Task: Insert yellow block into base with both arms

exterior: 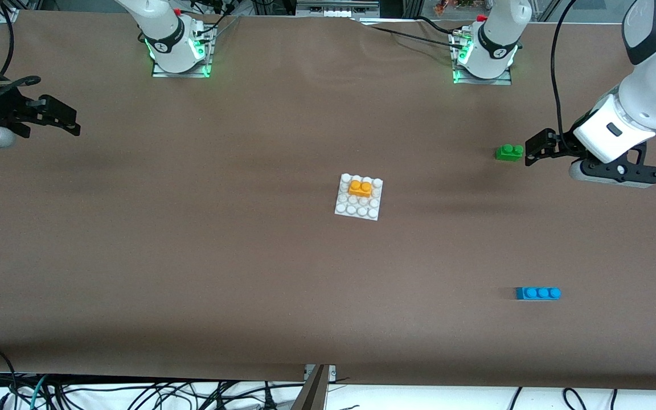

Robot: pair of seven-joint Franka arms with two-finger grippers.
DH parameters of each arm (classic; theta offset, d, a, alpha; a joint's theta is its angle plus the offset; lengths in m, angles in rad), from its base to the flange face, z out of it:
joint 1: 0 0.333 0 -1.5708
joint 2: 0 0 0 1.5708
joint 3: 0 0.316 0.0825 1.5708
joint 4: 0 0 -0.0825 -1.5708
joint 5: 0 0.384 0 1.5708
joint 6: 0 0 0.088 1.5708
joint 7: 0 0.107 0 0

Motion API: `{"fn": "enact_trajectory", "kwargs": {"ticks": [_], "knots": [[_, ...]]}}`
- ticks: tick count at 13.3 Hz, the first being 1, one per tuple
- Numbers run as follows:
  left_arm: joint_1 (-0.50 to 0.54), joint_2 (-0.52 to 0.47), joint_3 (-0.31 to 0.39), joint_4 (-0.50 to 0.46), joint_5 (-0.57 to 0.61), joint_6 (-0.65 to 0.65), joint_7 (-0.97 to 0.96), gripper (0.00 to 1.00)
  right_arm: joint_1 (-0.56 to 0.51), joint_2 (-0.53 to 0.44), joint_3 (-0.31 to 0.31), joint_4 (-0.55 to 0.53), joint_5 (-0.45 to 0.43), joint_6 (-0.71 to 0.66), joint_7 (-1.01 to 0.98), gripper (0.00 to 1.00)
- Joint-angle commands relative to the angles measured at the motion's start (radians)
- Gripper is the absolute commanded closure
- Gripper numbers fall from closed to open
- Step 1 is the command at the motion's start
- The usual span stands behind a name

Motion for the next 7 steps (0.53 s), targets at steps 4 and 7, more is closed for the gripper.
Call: {"fn": "enact_trajectory", "kwargs": {"ticks": [4,7], "knots": [[0.006,-0.044,0.012,-0.029,0.016,0.003,-0.004,0.00,0.002,0.001,0.004,0.024,0.013,-0.012,-0.013,0.00],[0.017,-0.043,0.012,-0.029,0.016,0.001,-0.002,0.00,0.004,0.001,0.016,0.026,0.013,-0.017,-0.007,0.00]]}}
